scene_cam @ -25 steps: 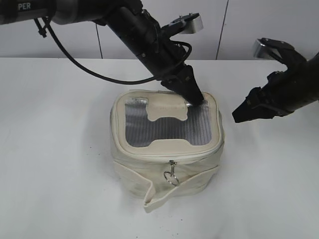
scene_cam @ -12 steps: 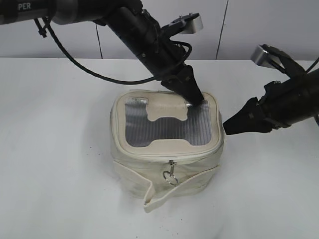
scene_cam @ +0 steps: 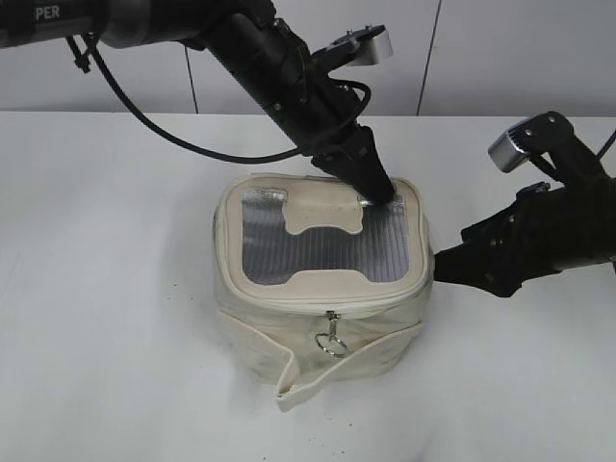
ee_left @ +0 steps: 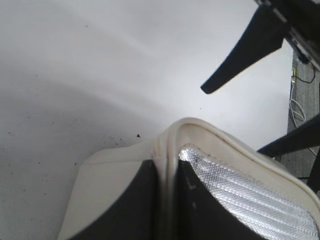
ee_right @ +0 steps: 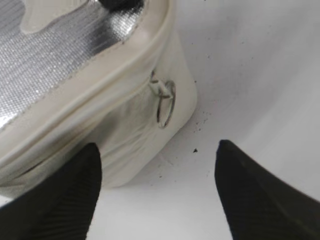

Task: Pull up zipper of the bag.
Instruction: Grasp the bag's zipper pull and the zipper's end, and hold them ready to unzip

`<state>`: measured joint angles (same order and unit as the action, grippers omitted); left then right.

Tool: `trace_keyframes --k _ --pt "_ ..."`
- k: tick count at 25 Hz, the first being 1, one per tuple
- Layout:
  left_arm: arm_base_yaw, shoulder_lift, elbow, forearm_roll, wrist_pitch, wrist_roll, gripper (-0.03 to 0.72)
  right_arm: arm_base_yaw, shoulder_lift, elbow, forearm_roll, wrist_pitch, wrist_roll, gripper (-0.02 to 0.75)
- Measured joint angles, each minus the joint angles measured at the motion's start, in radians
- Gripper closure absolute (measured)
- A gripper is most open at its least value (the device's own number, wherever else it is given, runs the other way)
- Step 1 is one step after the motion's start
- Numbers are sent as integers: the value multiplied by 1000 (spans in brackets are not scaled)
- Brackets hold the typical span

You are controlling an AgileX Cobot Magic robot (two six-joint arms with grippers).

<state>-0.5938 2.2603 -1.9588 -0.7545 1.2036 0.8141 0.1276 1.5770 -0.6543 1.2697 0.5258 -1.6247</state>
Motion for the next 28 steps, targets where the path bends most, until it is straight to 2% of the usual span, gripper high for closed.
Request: trace_keyframes --k 8,15,16,18,20,21,23,25,28 --pt "0 0 0 -3 0 0 612 1 137 -13 231 -9 -275 248" --pt "0 0 0 -4 1 0 613 1 240 -133 274 45 -313 277" --pt "0 0 0 -4 1 0 613 1 248 -145 272 58 -314 313" --pt "0 0 0 -4 1 0 613 0 261 -156 260 86 -314 438" --pt "0 0 0 -4 1 0 613 0 265 -162 242 120 -312 626" --pt "0 0 0 -4 3 0 613 0 265 -163 232 127 -305 682" --pt "0 0 0 -4 4 0 613 0 265 -165 215 131 -255 721" --pt "0 0 0 -4 4 0 613 -2 265 -168 190 131 -174 729" --pt "0 0 0 -5 4 0 613 -5 242 -170 87 132 -23 732"
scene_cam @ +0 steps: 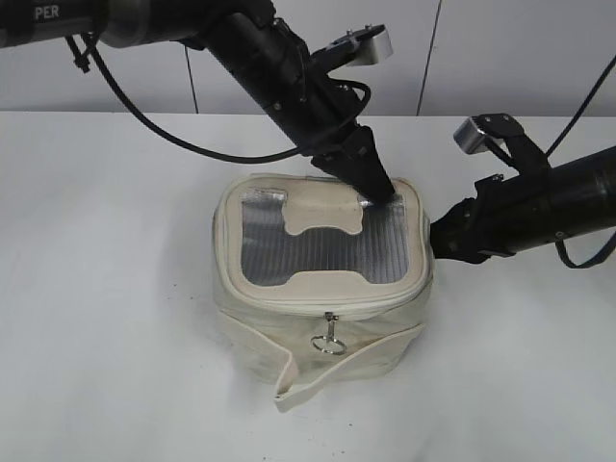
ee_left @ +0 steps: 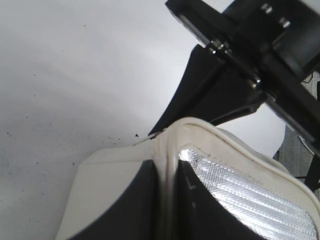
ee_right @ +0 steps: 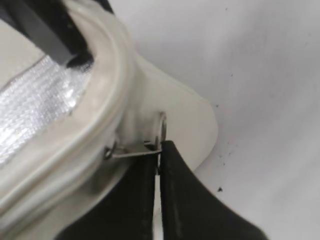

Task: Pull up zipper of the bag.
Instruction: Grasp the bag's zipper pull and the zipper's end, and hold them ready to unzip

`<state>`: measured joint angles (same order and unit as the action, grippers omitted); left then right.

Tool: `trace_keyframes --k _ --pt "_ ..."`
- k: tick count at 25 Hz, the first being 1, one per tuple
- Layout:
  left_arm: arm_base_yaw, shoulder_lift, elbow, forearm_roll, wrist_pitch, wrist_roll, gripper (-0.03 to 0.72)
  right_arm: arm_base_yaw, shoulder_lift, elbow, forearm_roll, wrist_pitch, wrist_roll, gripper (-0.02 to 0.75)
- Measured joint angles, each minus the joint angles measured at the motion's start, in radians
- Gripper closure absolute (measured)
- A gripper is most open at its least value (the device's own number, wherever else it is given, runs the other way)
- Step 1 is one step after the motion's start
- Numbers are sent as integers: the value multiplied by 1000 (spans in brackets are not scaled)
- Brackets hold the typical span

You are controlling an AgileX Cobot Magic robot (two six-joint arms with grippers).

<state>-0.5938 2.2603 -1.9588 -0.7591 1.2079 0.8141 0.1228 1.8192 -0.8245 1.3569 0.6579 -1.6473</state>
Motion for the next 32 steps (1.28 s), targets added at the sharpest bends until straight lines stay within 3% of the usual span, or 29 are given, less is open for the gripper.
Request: trace_keyframes --k 7,21,26,32 --pt "-1 0 0 -2 2 0 613 0 -110 0 -304 52 315 732" --pt "-7 0 0 -7 11 -16 615 14 -250 -3 -551 248 593 732" --pt "-10 0 0 -10 17 -42 616 93 -317 -6 -696 273 759 732" --pt "-11 0 0 -10 17 -56 616 246 -380 -6 -757 329 878 732"
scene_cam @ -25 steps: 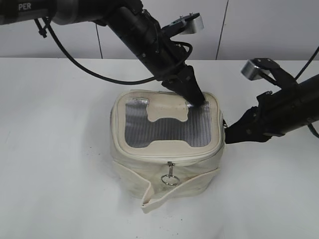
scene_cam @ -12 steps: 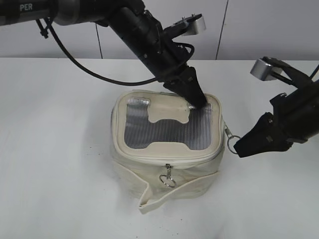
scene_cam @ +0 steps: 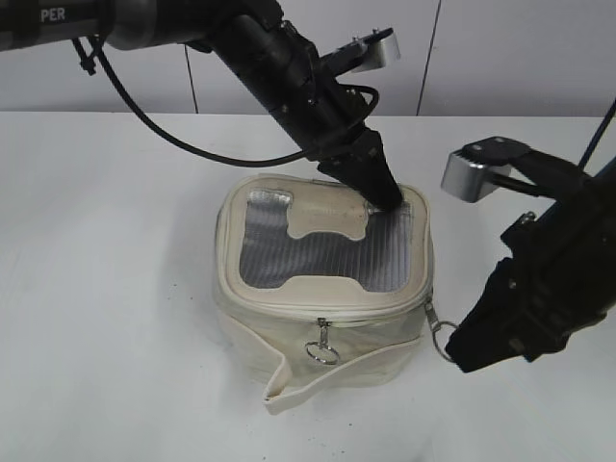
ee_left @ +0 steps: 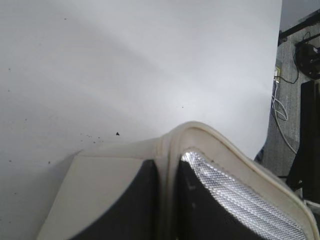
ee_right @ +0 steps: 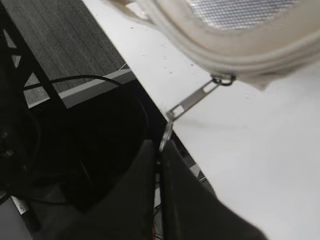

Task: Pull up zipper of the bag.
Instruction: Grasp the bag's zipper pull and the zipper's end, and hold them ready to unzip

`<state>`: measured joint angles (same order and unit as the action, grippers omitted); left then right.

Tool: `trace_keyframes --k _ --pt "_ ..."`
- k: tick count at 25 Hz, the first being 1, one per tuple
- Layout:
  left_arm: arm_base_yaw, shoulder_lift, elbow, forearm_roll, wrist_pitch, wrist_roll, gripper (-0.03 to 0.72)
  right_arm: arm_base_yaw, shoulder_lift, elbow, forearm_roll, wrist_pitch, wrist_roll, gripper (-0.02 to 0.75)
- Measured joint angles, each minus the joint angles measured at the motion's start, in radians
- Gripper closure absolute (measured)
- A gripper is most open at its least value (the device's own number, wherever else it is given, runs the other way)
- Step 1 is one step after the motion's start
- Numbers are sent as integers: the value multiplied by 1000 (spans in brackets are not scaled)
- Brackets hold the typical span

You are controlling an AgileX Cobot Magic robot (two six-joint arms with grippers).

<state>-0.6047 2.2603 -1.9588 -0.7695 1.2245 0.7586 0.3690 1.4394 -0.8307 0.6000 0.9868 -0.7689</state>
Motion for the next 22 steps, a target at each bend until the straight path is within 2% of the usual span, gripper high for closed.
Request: trace_keyframes --k 4,10,14,18,20,22 --pt "0 0 0 0 -2 -16 616 118 -7 0 9 -25 46 732" --pt "0 0 0 1 -6 -28 616 274 20 -16 127 -193 51 732" --pt "0 0 0 1 -5 -29 616 335 90 -82 154 -234 49 732" --pt "0 0 0 1 -3 -30 616 347 125 -114 159 -236 92 725" --pt "0 0 0 1 -8 -30 616 352 125 -117 139 -233 144 675" --pt "0 0 1 1 -14 -31 616 358 125 -121 106 -223 209 567"
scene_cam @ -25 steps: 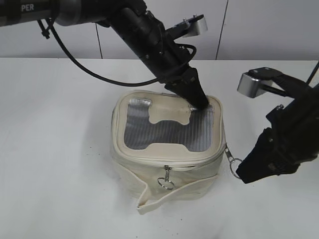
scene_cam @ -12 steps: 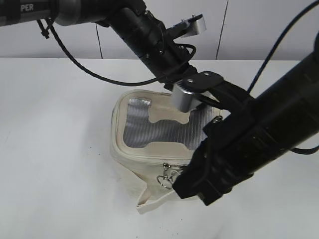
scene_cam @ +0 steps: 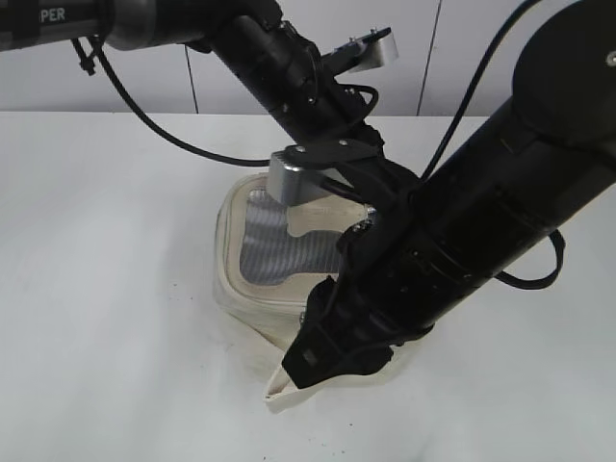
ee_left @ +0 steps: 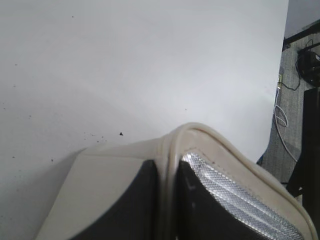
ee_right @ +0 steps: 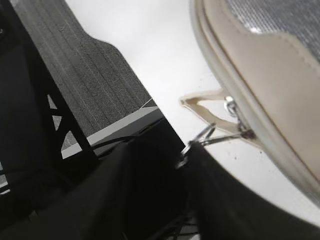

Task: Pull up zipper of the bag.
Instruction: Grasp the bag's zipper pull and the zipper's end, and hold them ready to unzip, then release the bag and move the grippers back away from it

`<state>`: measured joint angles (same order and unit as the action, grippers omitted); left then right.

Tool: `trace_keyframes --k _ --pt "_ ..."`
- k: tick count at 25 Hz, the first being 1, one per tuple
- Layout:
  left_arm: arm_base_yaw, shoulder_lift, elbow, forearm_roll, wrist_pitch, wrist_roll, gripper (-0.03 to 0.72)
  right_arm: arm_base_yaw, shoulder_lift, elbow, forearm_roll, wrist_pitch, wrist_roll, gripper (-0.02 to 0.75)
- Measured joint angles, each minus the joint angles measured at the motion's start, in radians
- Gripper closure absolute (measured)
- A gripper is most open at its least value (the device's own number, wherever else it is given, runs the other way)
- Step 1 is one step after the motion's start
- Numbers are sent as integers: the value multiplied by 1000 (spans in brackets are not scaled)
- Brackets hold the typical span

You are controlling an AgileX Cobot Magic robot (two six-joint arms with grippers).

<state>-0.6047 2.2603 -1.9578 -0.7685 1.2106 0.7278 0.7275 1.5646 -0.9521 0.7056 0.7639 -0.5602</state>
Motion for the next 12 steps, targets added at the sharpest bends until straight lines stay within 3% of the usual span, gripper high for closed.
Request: trace_keyframes --k 5,8,12 --pt "0 -1 0 6 4 -1 578 1 -1 -14 -108 13 197 165" --pt "0 -26 0 38 -3 -3 463 1 -31 -32 -181 14 263 89" --pt "5 -96 0 86 -11 -4 326 -23 -102 -59 -309 -1 389 75"
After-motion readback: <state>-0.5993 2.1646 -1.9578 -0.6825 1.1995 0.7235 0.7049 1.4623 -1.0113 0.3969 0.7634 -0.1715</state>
